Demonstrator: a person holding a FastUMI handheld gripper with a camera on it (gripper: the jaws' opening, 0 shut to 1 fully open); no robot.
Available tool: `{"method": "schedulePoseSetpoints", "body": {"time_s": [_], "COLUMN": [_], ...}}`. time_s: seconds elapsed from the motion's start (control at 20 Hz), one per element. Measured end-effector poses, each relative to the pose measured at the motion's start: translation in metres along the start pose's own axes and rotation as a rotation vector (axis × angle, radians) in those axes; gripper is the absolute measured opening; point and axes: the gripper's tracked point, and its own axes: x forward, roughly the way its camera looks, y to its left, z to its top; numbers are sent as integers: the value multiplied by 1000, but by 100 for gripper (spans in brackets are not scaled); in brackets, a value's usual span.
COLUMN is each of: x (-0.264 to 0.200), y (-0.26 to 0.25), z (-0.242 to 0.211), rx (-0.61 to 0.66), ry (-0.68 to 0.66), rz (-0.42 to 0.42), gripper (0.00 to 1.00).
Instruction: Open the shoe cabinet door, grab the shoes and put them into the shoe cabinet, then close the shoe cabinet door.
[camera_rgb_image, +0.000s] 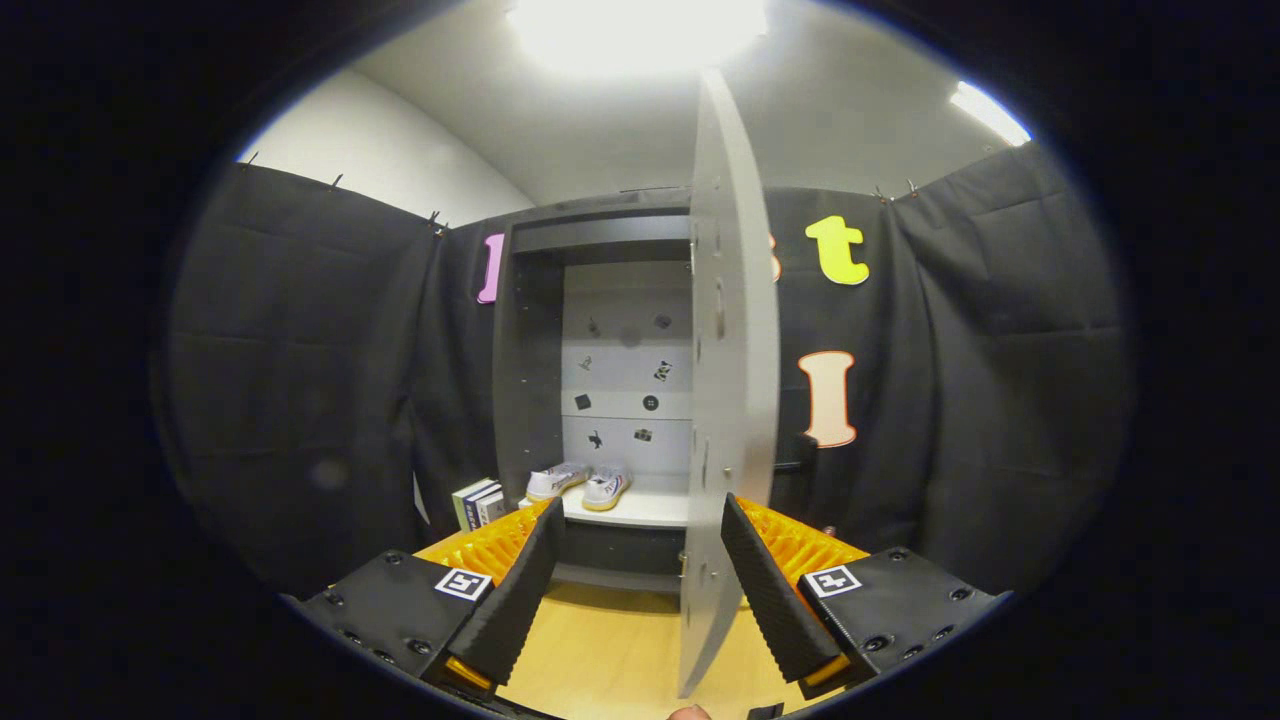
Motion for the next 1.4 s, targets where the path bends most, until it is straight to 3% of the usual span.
{"method": "schedulePoseSetpoints", "body": {"time_s": [0.3, 0.6, 0.9, 1.0, 1.25, 1.4], "x": [-12, 7, 36, 47, 41, 45], "y": [-62, -132, -165, -155, -149, -131], "z": [0, -14, -41, -50, -50, -52], "rx": [60, 82, 85, 107, 106, 127], "ry": [6, 8, 43, 70, 45, 47], "rz": [-128, -329, -480, -464, -518, -489], "gripper": [97, 97, 98, 98, 96, 96]}}
